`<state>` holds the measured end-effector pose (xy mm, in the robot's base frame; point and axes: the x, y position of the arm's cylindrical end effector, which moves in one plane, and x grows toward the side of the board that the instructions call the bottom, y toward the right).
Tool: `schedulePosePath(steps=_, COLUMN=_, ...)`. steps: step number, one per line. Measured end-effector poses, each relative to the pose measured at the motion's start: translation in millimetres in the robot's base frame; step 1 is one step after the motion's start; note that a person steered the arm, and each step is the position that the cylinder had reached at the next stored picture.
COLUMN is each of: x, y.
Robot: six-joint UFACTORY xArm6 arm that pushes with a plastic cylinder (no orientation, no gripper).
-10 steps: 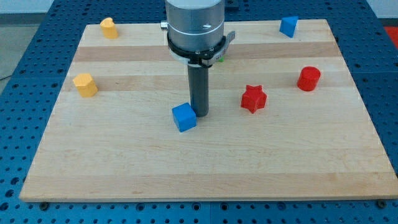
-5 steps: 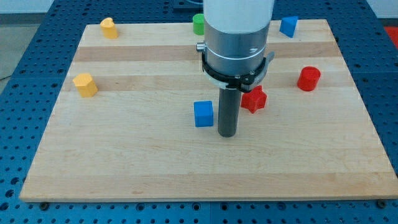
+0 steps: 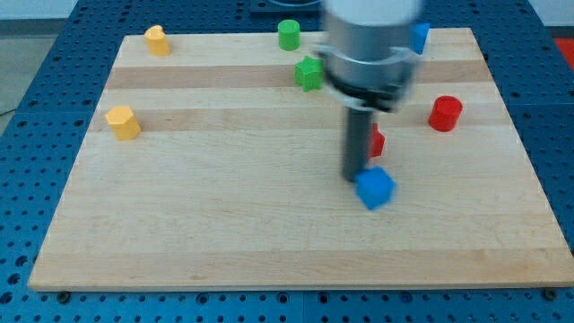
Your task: Move the blue cube towards the bottom right
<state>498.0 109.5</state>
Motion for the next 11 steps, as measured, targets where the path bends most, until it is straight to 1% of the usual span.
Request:
schedulePosePath(steps=1, x=12, y=37)
schedulePosePath(steps=2, x=4, y=-3)
schedulePosePath(steps=3, x=16, y=-38)
schedulePosePath(steps=4, x=41, y=-32)
schedulePosePath(steps=5, x=42, y=16)
schedulePosePath(steps=6, x=42, y=39)
schedulePosePath(steps=7, x=40, y=37)
schedulePosePath(steps=8, x=40, y=52)
schedulePosePath(steps=9, x=41, y=79)
schedulePosePath(steps=11, x=40, y=62)
